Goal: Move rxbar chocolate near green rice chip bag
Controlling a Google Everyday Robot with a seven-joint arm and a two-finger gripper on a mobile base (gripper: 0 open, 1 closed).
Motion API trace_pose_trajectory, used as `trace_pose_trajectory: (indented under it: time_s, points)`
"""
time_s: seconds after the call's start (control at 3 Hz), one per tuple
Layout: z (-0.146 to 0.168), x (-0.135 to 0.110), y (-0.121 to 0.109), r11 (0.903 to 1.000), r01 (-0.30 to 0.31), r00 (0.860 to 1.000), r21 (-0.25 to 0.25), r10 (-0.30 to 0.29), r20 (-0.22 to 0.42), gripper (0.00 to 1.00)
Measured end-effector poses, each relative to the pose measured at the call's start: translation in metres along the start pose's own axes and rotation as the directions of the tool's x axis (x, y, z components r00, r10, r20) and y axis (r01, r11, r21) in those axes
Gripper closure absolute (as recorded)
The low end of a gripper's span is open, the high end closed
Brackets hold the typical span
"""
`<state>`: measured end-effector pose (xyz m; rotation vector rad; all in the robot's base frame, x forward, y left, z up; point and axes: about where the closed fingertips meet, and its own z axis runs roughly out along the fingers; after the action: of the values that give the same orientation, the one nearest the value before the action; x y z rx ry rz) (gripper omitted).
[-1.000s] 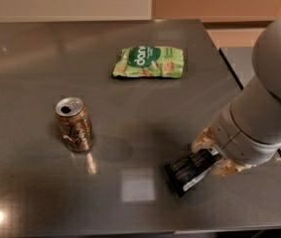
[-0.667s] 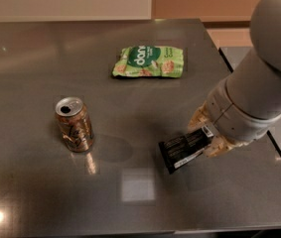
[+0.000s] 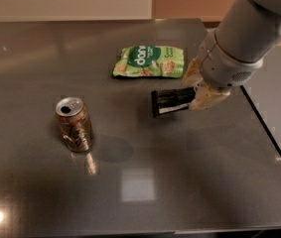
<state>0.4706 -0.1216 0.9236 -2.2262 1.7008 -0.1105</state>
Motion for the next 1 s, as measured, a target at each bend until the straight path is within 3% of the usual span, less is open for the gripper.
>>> trace_pose_trajectory:
  time_s: [0.33, 0.67, 1.0]
  points:
    - [0.003, 0.012, -0.042, 0.9923, -0.121, 0.992, 0.025, 0.120, 0.040, 1.00]
    - [0.005, 0.020, -0.067, 0.9806, -0.192, 0.980, 0.038, 0.190, 0.066, 1.00]
    - [0.026, 0.037, -0.094, 0.9689, -0.246, 0.966, 0.028, 0.243, 0.086, 1.00]
